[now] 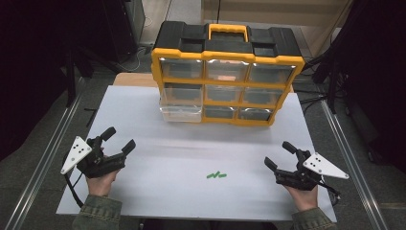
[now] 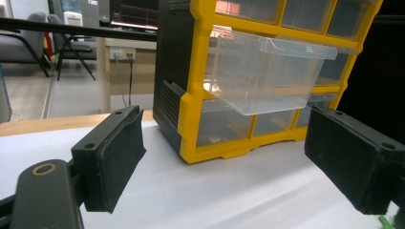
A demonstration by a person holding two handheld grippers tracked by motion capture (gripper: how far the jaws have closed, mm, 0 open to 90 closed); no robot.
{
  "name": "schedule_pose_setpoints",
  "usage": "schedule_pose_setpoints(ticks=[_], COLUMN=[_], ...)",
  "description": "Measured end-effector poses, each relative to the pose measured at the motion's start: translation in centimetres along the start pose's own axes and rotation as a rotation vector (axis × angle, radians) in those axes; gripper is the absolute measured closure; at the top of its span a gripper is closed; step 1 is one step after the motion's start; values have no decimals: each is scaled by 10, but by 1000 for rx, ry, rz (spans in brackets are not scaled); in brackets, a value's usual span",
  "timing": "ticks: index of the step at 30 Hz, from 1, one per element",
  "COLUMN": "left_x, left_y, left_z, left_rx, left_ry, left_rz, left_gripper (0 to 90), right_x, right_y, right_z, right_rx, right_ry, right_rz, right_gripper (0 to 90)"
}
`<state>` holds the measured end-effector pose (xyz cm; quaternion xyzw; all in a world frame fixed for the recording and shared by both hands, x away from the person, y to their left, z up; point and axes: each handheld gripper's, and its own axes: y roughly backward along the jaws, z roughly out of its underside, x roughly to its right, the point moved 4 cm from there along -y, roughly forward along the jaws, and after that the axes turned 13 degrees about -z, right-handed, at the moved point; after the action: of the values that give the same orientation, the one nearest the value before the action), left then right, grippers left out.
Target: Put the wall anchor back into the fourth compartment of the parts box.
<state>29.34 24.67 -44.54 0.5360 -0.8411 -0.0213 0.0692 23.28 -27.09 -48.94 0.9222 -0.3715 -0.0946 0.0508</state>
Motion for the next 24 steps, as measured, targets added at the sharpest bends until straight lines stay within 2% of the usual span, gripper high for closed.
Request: schedule_pose_setpoints(ticks=[18, 24], left_x=[3, 2], left_y=[-1, 0], left_z=[2, 2], left_rx=[-17, -19], left_ry=[-8, -12], left_rz=[16, 4], left_gripper=[137, 137], right_x=[-1, 0], right_y=[-1, -1], right_z=[2, 2], right_rx=[-14, -17], right_ry=[-3, -2], right_rz=[-10, -10], right_gripper=[138, 138])
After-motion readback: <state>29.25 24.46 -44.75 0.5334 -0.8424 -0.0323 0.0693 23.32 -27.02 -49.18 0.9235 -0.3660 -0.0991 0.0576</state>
